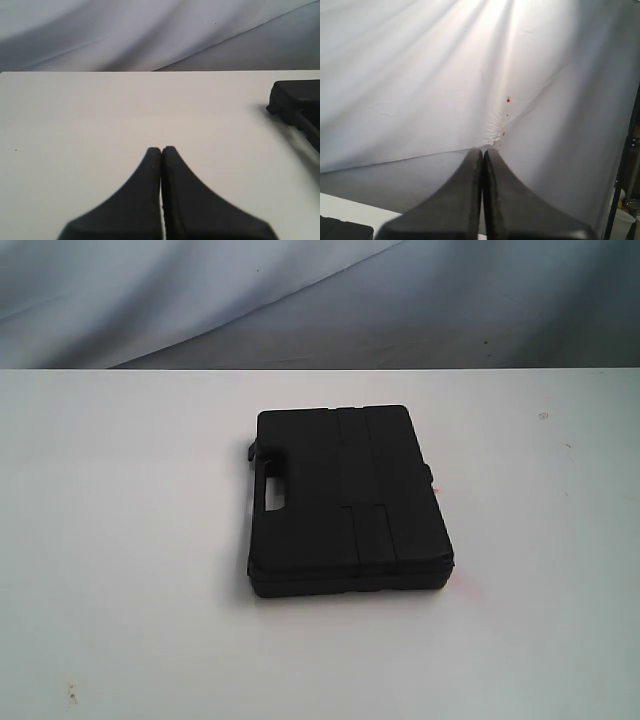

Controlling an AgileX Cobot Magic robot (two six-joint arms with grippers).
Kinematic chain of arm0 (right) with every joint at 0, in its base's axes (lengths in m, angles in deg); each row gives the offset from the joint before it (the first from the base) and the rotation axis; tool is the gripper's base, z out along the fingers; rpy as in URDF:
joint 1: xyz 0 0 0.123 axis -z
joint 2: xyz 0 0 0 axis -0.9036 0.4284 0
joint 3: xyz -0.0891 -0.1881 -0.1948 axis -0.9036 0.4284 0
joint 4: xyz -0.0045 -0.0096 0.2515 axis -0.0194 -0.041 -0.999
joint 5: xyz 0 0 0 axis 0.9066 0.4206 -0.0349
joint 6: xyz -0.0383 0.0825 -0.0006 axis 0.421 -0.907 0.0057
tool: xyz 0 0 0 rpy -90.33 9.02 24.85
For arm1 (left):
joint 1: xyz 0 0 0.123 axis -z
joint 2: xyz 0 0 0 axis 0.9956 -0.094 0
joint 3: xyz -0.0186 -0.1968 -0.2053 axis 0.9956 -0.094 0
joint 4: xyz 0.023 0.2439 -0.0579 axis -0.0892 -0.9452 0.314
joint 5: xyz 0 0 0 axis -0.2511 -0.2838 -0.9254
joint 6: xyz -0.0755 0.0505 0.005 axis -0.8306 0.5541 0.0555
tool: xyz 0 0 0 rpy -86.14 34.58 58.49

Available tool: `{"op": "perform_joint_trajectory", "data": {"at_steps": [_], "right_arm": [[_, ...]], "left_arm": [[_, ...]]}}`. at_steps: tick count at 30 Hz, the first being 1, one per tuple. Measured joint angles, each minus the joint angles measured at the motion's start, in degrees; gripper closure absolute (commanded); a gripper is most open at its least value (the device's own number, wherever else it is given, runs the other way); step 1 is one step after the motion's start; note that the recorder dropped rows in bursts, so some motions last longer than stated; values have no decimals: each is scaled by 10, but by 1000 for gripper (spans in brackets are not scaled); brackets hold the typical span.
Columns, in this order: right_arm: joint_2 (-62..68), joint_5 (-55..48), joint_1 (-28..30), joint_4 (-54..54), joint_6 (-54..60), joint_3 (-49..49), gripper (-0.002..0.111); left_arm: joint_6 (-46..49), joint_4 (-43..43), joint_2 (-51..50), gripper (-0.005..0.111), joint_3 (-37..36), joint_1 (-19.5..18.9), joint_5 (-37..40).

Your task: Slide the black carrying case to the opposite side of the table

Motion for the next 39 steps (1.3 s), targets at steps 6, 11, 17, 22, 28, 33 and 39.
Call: {"op": "perform_joint_trajectory", "data": {"at_steps": [6, 11, 17, 22, 28, 33, 39], "right_arm": [[-59, -48, 0, -16, 24, 39, 108], [-62, -52, 0, -30, 5, 84, 108], [-62, -32, 0, -36, -35, 123, 108], [-62, -31, 0, -39, -41, 124, 108], [-62, -53, 0, -39, -42, 124, 108], [-62, -121, 0, -39, -68, 124, 108], [-62, -170, 0, -65, -86, 125, 108]], "left_arm": [[0, 0, 0, 107, 0, 0, 0], [0, 0, 0, 107, 0, 0, 0], [0, 0, 0, 107, 0, 0, 0], [0, 0, 0, 107, 0, 0, 0], [0, 0, 0, 107, 0, 0, 0], [0, 0, 0, 107, 0, 0, 0], [0, 0, 0, 107, 0, 0, 0]]}}
